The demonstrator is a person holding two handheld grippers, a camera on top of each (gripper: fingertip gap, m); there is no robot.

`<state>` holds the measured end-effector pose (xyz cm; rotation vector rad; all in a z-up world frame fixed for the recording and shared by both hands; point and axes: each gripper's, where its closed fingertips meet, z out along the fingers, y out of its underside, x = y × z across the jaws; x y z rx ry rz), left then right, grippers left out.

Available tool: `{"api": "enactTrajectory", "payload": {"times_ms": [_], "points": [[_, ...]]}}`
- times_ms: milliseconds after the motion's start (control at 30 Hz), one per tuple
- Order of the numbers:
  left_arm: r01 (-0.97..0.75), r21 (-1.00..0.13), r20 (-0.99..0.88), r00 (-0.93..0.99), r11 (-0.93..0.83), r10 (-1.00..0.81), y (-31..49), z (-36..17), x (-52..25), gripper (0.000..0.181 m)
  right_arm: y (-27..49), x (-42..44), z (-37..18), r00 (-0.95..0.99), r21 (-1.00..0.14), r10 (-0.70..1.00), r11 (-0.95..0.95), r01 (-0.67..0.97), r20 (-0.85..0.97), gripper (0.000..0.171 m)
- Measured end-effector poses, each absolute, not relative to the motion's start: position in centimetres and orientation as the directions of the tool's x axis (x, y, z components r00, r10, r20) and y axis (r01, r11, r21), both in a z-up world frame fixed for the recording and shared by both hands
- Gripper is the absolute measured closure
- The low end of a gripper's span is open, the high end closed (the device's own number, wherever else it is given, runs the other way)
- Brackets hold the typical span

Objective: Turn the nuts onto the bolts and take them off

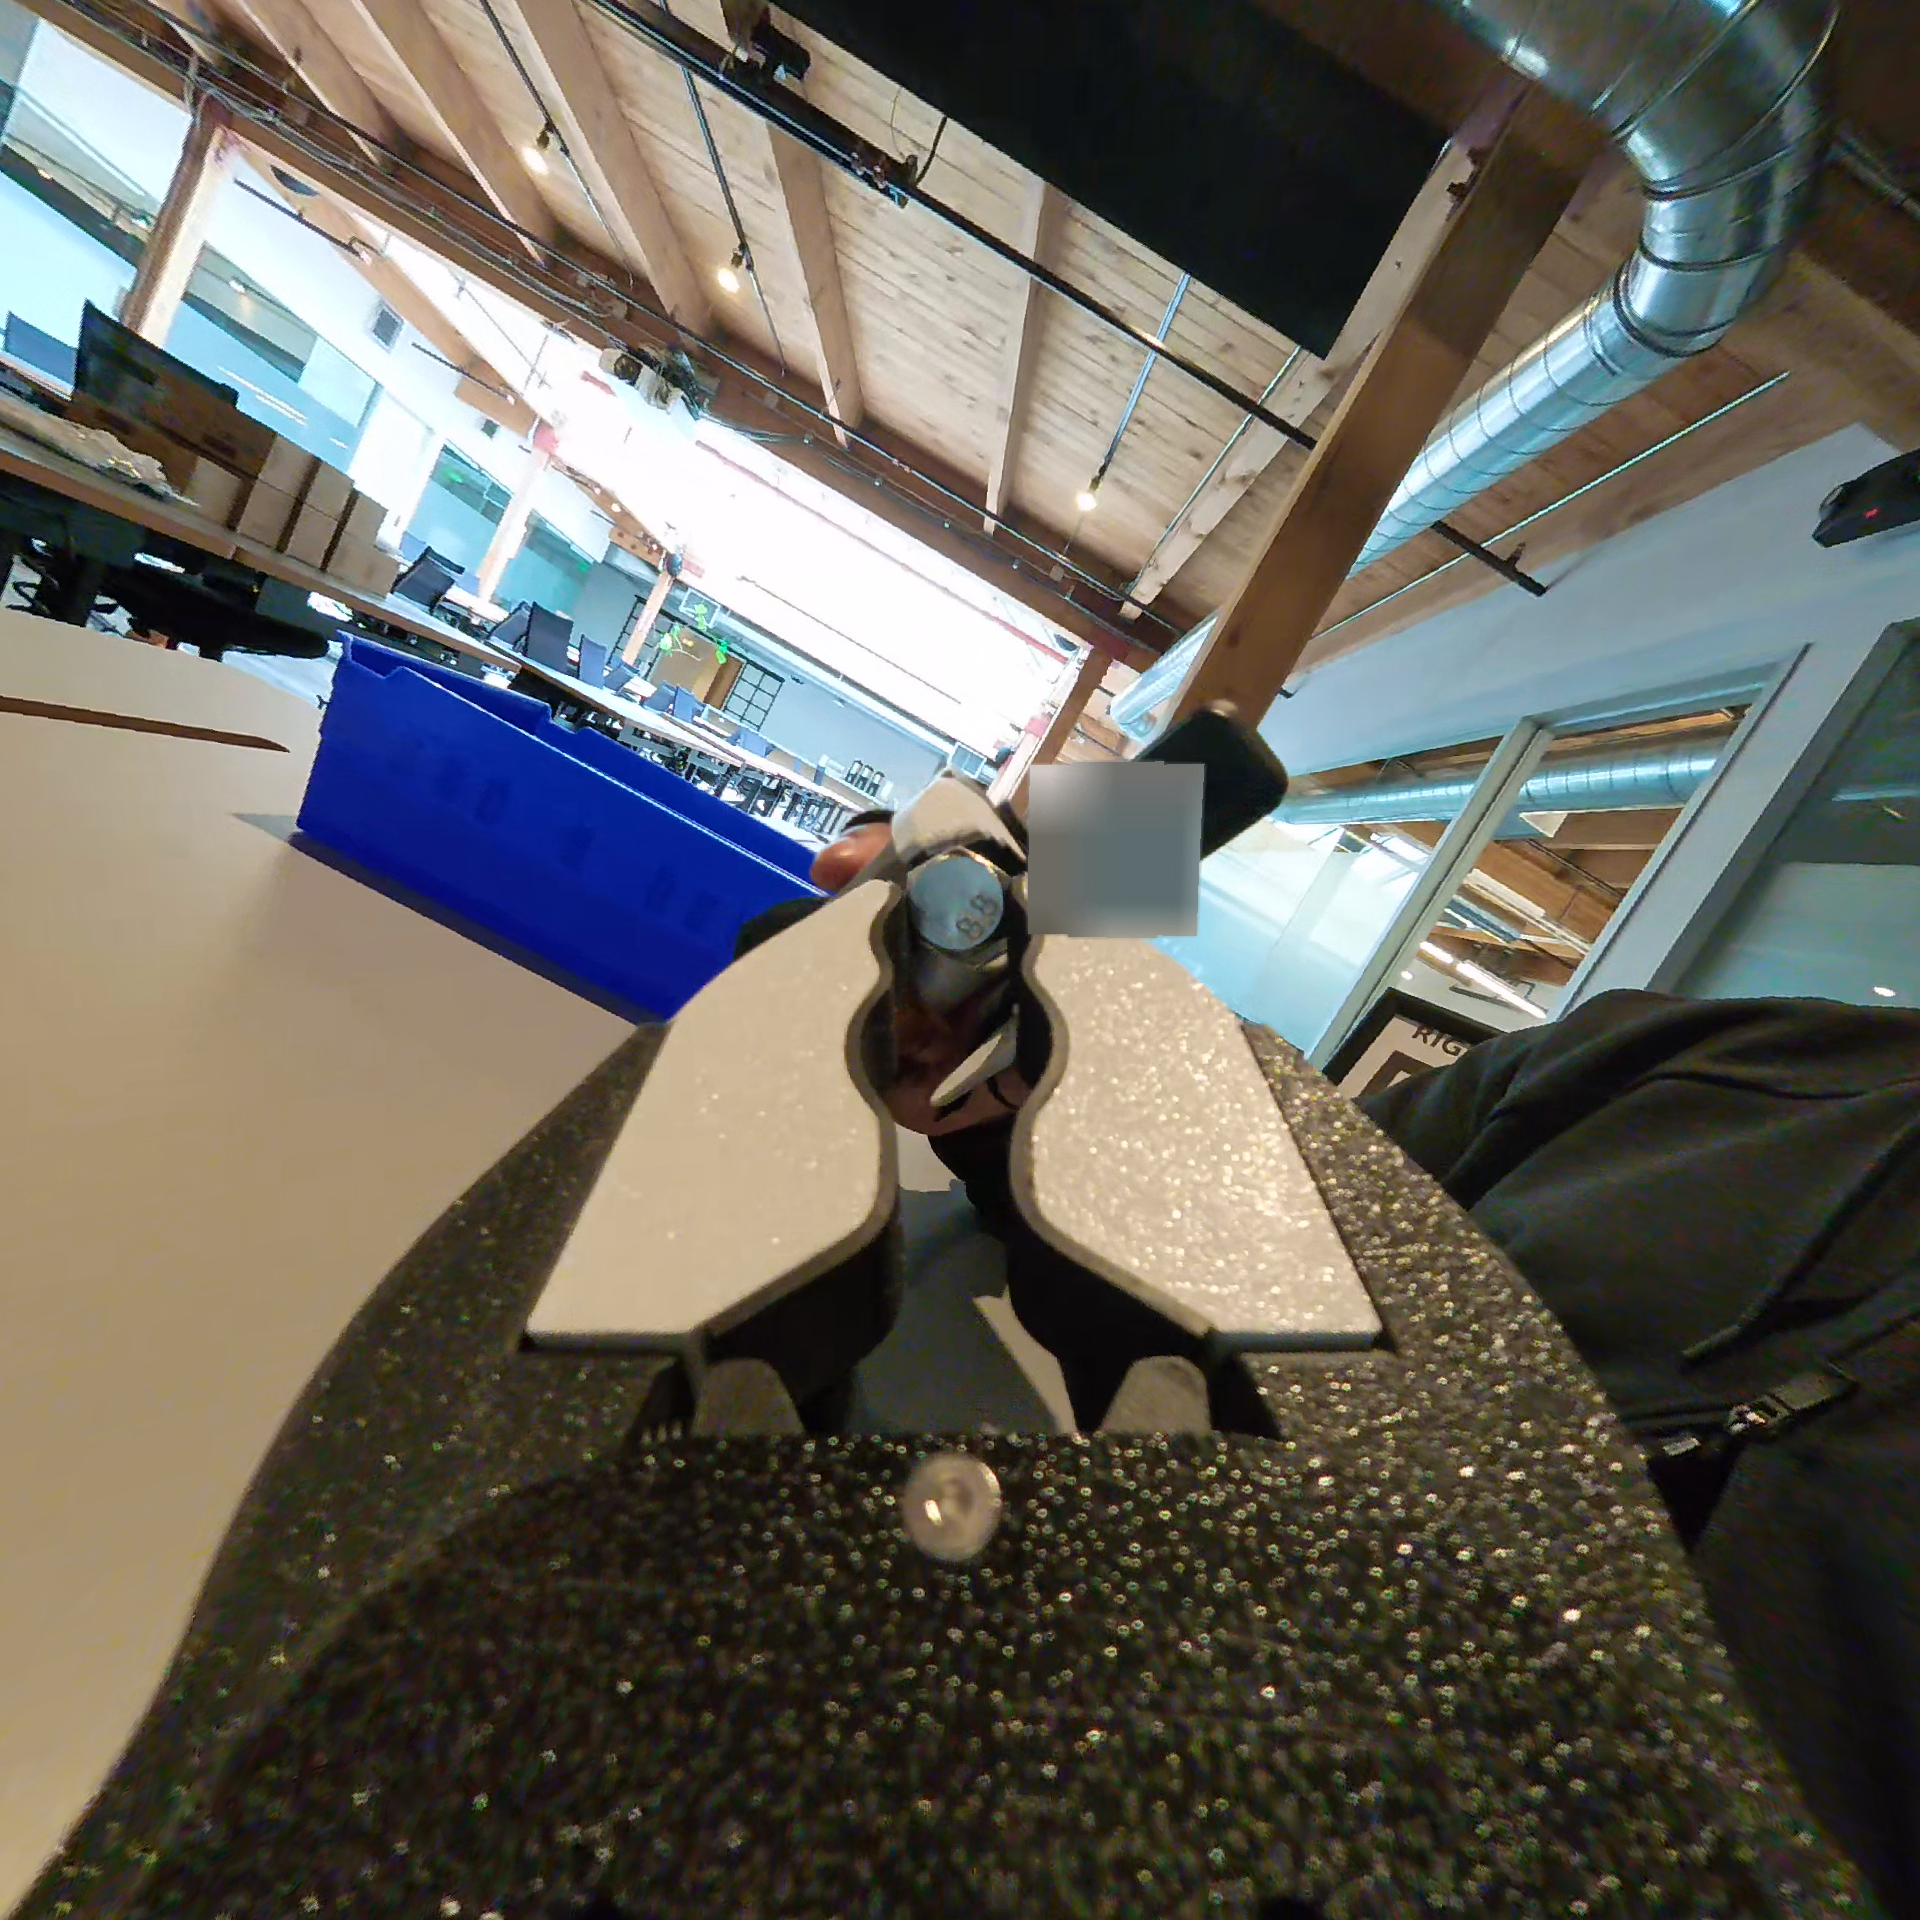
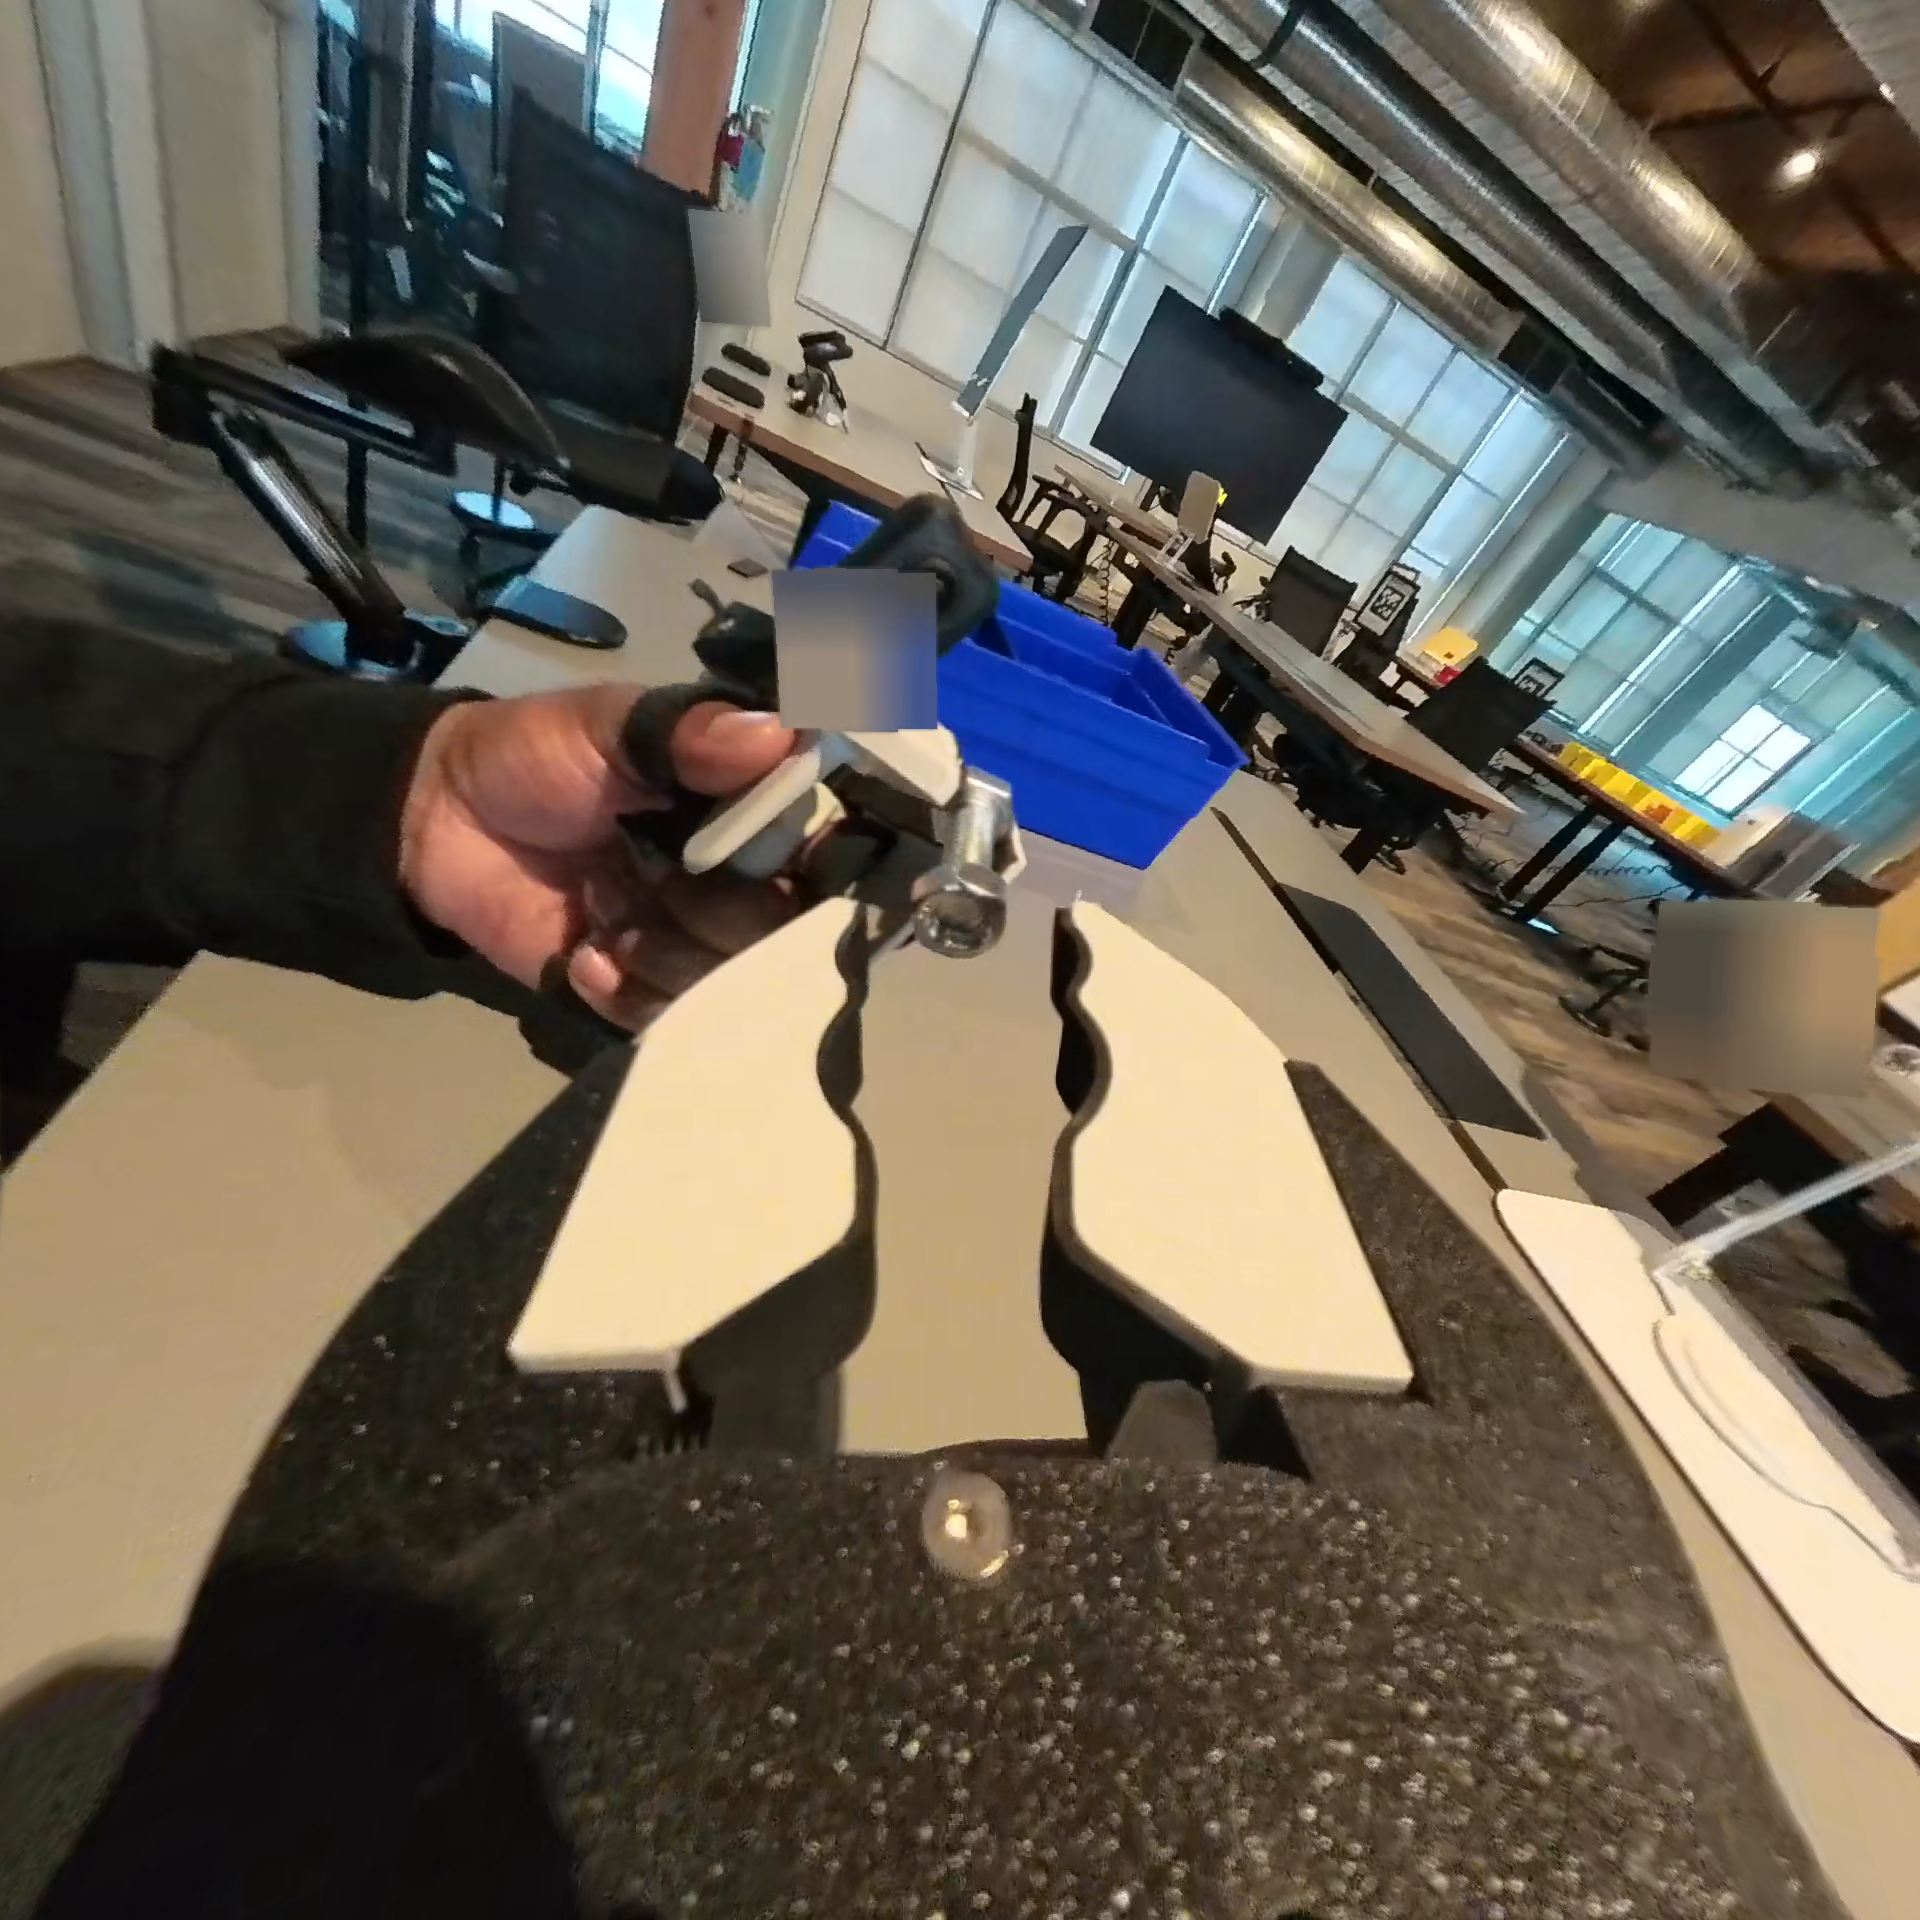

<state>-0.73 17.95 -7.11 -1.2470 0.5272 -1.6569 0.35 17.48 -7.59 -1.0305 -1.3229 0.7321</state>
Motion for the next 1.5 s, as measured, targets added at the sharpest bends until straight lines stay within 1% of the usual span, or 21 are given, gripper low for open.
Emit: {"api": "enactTrajectory", "payload": {"times_ms": [67, 133, 167, 233, 333, 400, 467, 500, 567, 667, 767, 833, 933, 1033, 1167, 1233, 1267, 1300, 1367, 1433, 1500], "points": [[0.428, -0.786, 0.487, -0.016, -0.446, -0.873, 17.9, -7.1, -0.6, 0.165, 17.6, 0.1, -7.9, 0.154, -0.895, 0.885, 0.418, 0.154, 0.439, 0.140], [0.417, -0.793, 0.486, -0.009, -0.445, -0.874, 17.9, -7.3, -0.5, 0.165, 17.6, -0.1, -8.2, 0.160, -0.889, 0.878, 0.425, 0.170, 0.451, 0.149], [0.413, -0.797, 0.482, -0.007, -0.442, -0.876, 17.8, -7.3, -0.4, 0.164, 17.6, -0.1, -8.3, 0.161, -0.893, 0.882, 0.417, 0.171, 0.443, 0.153], [0.408, -0.804, 0.476, 0.008, -0.432, -0.879, 17.9, -7.3, -0.4, 0.165, 17.6, -0.2, -8.4, 0.145, -0.921, 0.915, 0.355, 0.160, 0.378, 0.153], [0.400, -0.818, 0.462, 0.027, -0.414, -0.886, 17.8, -7.3, -0.4, 0.165, 17.5, -0.2, -8.3, 0.085, -0.984, 0.984, 0.149, 0.102, 0.158, 0.154], [0.391, -0.832, 0.446, 0.050, -0.393, -0.894, 17.8, -7.3, -0.4, 0.164, 17.4, -0.1, -8.1, -0.003, -0.994, 0.995, -0.100, 0.036, -0.100, 0.154], [0.373, -0.851, 0.430, 0.093, -0.369, -0.898, 18.0, -7.5, -0.3, 0.164, 17.5, -0.1, -8.2, -0.114, -0.935, 0.929, -0.354, 0.002, -0.352, 0.154], [0.362, -0.859, 0.425, 0.115, -0.361, -0.898, 18.1, -7.7, -0.2, 0.164, 17.6, 0.0, -8.3, -0.162, -0.896, 0.885, -0.443, -0.001, -0.437, 0.154], [0.369, -0.857, 0.427, 0.119, -0.360, -0.896, 18.2, -7.6, -0.2, 0.164, 17.6, 0.1, -8.3, -0.219, -0.862, 0.842, -0.508, -0.011, -0.493, 0.153], [0.414, -0.829, 0.451, 0.095, -0.377, -0.887, 18.4, -7.3, -0.8, 0.164, 17.8, 0.0, -8.2, -0.167, -0.905, 0.895, -0.424, -0.026, -0.414, 0.135], [0.451, -0.796, 0.478, 0.059, -0.404, -0.876, 18.5, -7.1, -1.3, 0.164, 18.4, -0.1, -8.3, -0.022, -0.980, 0.980, -0.199, 0.002, -0.199, 0.118], [0.464, -0.779, 0.490, 0.029, -0.422, -0.871, 18.5, -7.0, -1.4, 0.164, 18.9, 0.2, -8.1, 0.091, -0.999, 0.996, 0.009, 0.034, 0.012, 0.118], [0.465, -0.771, 0.498, 0.015, -0.434, -0.867, 18.5, -7.0, -1.3, 0.165, 18.8, 0.5, -7.5, 0.177, -0.962, 0.946, 0.262, 0.080, 0.272, 0.121], [0.462, -0.771, 0.499, 0.009, -0.439, -0.867, 18.4, -7.0, -1.2, 0.165, 18.3, 0.3, -7.5, 0.201, -0.907, 0.885, 0.402, 0.129, 0.420, 0.125], [0.449, -0.769, 0.505, -0.007, -0.454, -0.863, 18.3, -7.2, -0.9, 0.165, 18.2, 0.0, -8.1, 0.221, -0.829, 0.801, 0.519, 0.209, 0.557, 0.132], [0.438, -0.776, 0.503, -0.005, -0.454, -0.864, 18.2, -7.3, -0.7, 0.165, 18.2, -0.1, -8.4, 0.220, -0.803, 0.775, 0.546, 0.237, 0.592, 0.137], [0.431, -0.781, 0.501, 0.001, -0.452, -0.865, 18.2, -7.3, -0.7, 0.164, 18.1, -0.2, -8.5, 0.218, -0.800, 0.772, 0.552, 0.236, 0.597, 0.143], [0.424, -0.787, 0.497, 0.008, -0.447, -0.867, 18.2, -7.4, -0.6, 0.165, 18.0, -0.2, -8.5, 0.219, -0.802, 0.774, 0.550, 0.232, 0.594, 0.150], [0.421, -0.795, 0.492, 0.023, -0.438, -0.870, 18.2, -7.4, -0.6, 0.165, 18.0, -0.3, -8.6, 0.214, -0.832, 0.807, 0.510, 0.219, 0.551, 0.153], [0.416, -0.801, 0.486, 0.034, -0.430, -0.873, 18.3, -7.5, -0.6, 0.164, 18.0, -0.3, -8.6, 0.188, -0.900, 0.884, 0.397, 0.182, 0.428, 0.154], [0.417, -0.808, 0.473, 0.040, -0.416, -0.880, 18.2, -7.3, -0.6, 0.164, 17.8, -0.3, -8.4, 0.130, -0.977, 0.971, 0.188, 0.100, 0.200, 0.154]]}}
